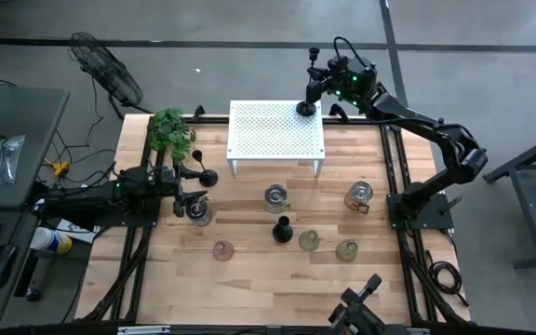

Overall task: Pick & Place candle stick holders
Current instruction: Put the top right black candle holder on the shelf

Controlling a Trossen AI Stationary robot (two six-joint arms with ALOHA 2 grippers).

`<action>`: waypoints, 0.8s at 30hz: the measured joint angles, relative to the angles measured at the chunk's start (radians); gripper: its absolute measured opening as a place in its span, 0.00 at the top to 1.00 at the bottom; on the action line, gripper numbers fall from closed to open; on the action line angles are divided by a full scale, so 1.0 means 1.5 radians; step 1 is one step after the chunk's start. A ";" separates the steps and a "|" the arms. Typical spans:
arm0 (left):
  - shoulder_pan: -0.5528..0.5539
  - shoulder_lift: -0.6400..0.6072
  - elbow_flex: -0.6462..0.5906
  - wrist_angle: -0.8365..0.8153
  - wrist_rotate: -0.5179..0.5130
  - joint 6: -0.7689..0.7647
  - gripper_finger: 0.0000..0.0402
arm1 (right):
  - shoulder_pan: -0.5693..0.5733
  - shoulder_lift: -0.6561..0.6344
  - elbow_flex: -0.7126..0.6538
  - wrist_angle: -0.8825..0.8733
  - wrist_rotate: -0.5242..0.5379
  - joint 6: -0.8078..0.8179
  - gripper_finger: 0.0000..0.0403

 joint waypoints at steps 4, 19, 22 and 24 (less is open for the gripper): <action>0.000 0.000 0.000 0.000 0.000 0.000 0.34 | 0.000 -0.001 0.000 -0.001 -0.002 -0.021 0.99; 0.000 0.000 0.000 0.000 0.000 0.000 0.34 | 0.000 -0.003 0.002 -0.022 0.000 -0.026 0.99; 0.000 0.000 0.000 0.000 0.000 0.000 0.34 | 0.001 -0.004 0.002 -0.029 -0.003 -0.034 0.99; 0.000 0.000 0.000 0.000 0.000 0.000 0.34 | 0.001 -0.004 0.002 -0.032 -0.004 -0.036 0.99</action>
